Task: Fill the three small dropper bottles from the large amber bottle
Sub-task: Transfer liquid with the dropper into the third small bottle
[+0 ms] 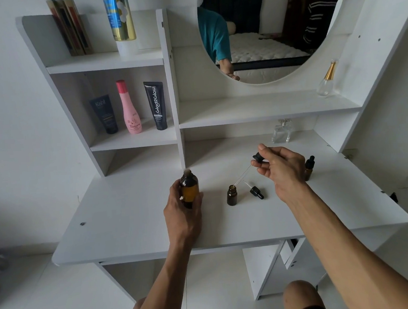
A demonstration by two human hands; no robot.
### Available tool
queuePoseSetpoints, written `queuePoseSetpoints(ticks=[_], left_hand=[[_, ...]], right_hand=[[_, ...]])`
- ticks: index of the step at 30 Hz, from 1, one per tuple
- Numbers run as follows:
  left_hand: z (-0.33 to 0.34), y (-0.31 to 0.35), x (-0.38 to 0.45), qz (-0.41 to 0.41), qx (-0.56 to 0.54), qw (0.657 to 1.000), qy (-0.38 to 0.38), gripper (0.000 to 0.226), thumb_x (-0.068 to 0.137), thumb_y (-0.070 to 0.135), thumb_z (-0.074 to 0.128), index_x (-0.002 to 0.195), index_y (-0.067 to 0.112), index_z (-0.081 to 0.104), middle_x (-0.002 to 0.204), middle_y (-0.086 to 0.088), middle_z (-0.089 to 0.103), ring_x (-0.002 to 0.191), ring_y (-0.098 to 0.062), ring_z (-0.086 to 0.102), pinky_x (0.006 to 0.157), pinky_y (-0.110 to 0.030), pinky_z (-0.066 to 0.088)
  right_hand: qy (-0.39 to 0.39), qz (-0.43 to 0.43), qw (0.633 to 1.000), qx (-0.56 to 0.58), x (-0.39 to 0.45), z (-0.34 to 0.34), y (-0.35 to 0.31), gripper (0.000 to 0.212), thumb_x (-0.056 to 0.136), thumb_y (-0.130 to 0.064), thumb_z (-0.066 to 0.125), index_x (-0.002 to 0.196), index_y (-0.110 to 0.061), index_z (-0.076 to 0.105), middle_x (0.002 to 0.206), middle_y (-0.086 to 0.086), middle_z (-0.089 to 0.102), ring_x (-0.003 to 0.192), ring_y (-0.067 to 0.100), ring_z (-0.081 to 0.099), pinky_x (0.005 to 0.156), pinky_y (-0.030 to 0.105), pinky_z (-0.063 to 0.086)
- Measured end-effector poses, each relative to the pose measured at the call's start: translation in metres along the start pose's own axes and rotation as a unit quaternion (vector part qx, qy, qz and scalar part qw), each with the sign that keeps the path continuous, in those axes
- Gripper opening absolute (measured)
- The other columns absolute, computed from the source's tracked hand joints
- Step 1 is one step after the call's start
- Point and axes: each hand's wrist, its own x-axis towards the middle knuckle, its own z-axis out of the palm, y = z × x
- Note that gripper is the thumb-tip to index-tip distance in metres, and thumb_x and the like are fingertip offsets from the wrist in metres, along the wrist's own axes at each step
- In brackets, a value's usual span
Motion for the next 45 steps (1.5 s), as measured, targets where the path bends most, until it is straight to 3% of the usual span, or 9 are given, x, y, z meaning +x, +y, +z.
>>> queuePoseSetpoints(ticks=[4,8,21,45], left_hand=[[0.0003,-0.0002,0.0001,-0.001,-0.005,1.0,0.001,0.051,0.088,0.031,0.074,0.132,0.027,0.05,0.106,0.013,0.062,0.087,-0.015,0.068,0.07,-0.008,0.041],[0.0007,-0.0031,0.0007,0.0,-0.004,1.0,-0.001,0.052,0.088,0.033,0.074,0.133,0.028,0.049,0.111,0.011,0.062,0.09,-0.017,0.067,0.076,-0.016,0.045],[0.0003,0.0003,-0.0015,-0.007,-0.01,1.0,-0.002,0.049,0.088,0.034,0.073,0.13,0.033,0.049,0.105,0.012,0.066,0.082,-0.009,0.066,0.063,-0.003,0.042],[0.002,-0.0016,-0.0023,-0.017,-0.02,1.0,-0.004,0.05,0.087,0.038,0.073,0.129,0.038,0.047,0.109,0.011,0.066,0.084,-0.013,0.067,0.071,-0.022,0.053]], right_hand=[[0.0,-0.003,1.0,-0.006,-0.0011,0.0006,-0.0014,0.015,0.087,-0.02,0.078,0.081,-0.011,0.068,0.075,0.006,0.074,0.066,0.019,0.074,0.058,0.024,0.055],[-0.002,-0.01,1.0,-0.014,-0.001,0.0009,-0.0028,0.016,0.087,-0.021,0.079,0.08,-0.012,0.068,0.076,0.007,0.075,0.067,0.02,0.075,0.058,0.024,0.055],[-0.018,-0.027,0.999,-0.033,-0.0023,0.003,-0.0066,0.016,0.089,-0.021,0.077,0.08,-0.013,0.066,0.073,0.005,0.075,0.068,0.021,0.074,0.058,0.025,0.055],[-0.016,-0.035,0.997,-0.06,-0.0012,0.0028,-0.0061,0.016,0.089,-0.022,0.076,0.083,-0.01,0.067,0.079,0.009,0.075,0.07,0.02,0.075,0.058,0.027,0.055]])
